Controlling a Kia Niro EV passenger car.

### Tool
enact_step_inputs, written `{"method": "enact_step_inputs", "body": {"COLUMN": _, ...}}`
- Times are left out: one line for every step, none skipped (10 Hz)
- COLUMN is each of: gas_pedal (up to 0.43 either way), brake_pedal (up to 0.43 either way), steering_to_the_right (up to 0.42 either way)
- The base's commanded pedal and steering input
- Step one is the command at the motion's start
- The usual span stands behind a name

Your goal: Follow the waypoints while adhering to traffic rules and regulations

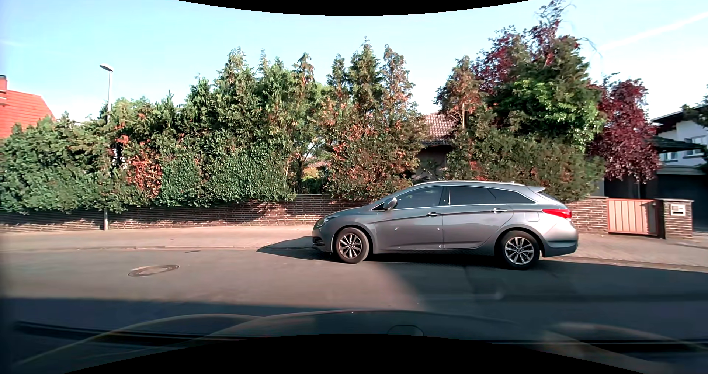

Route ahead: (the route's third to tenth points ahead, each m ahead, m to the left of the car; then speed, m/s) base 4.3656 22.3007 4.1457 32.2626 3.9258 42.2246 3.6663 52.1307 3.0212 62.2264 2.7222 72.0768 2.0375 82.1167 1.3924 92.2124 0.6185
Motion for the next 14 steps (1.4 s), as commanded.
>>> {"method": "enact_step_inputs", "body": {"gas_pedal": 0.0, "brake_pedal": 0.0, "steering_to_the_right": -0.43}}
{"method": "enact_step_inputs", "body": {"gas_pedal": 0.0, "brake_pedal": 0.0, "steering_to_the_right": -0.464}}
{"method": "enact_step_inputs", "body": {"gas_pedal": 0.0, "brake_pedal": 0.0, "steering_to_the_right": -0.489}}
{"method": "enact_step_inputs", "body": {"gas_pedal": 0.047, "brake_pedal": 0.0, "steering_to_the_right": -0.515}}
{"method": "enact_step_inputs", "body": {"gas_pedal": 0.067, "brake_pedal": 0.0, "steering_to_the_right": -0.534}}
{"method": "enact_step_inputs", "body": {"gas_pedal": 0.079, "brake_pedal": 0.0, "steering_to_the_right": -0.547}}
{"method": "enact_step_inputs", "body": {"gas_pedal": 0.098, "brake_pedal": 0.0, "steering_to_the_right": -0.559}}
{"method": "enact_step_inputs", "body": {"gas_pedal": 0.118, "brake_pedal": 0.0, "steering_to_the_right": -0.566}}
{"method": "enact_step_inputs", "body": {"gas_pedal": 0.118, "brake_pedal": 0.0, "steering_to_the_right": -0.571}}
{"method": "enact_step_inputs", "body": {"gas_pedal": 0.13, "brake_pedal": 0.0, "steering_to_the_right": -0.575}}
{"method": "enact_step_inputs", "body": {"gas_pedal": 0.13, "brake_pedal": 0.0, "steering_to_the_right": -0.581}}
{"method": "enact_step_inputs", "body": {"gas_pedal": 0.13, "brake_pedal": 0.0, "steering_to_the_right": -0.588}}
{"method": "enact_step_inputs", "body": {"gas_pedal": 0.138, "brake_pedal": 0.0, "steering_to_the_right": -0.597}}
{"method": "enact_step_inputs", "body": {"gas_pedal": 0.138, "brake_pedal": 0.0, "steering_to_the_right": -0.604}}
